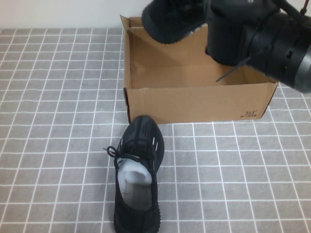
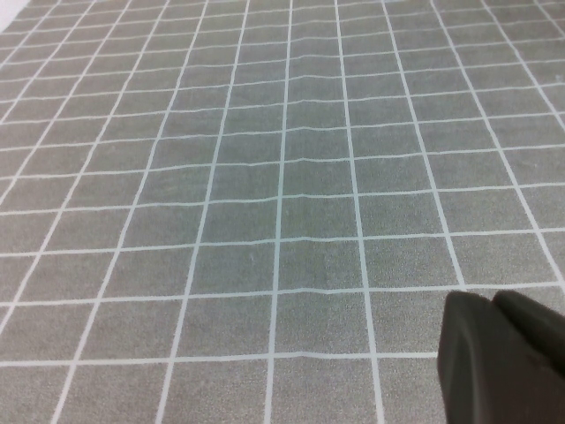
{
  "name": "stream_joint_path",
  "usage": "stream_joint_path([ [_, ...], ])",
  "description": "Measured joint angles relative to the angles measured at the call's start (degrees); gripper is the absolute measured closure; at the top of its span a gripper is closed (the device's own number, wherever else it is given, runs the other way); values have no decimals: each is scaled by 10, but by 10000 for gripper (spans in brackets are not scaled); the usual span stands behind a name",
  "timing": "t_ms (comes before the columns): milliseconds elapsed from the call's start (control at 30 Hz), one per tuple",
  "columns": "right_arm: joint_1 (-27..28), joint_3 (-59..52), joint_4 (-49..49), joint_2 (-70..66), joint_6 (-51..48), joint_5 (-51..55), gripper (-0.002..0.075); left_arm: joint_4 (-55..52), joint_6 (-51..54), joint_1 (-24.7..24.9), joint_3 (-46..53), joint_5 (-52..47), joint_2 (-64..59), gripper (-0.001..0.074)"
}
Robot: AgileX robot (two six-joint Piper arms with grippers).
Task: Put shoes into padded shoe box
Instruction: Place the shoe in the shoe box
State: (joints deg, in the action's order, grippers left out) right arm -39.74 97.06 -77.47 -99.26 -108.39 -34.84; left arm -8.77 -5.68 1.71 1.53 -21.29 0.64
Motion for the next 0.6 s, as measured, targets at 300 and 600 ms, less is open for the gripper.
stream_joint_path([
  [300,65,-77,320,28,473,155,732,0,0,0,0,0,0,741],
  [600,143,-71,585,28,933,341,731,0,0,0,0,0,0,741],
])
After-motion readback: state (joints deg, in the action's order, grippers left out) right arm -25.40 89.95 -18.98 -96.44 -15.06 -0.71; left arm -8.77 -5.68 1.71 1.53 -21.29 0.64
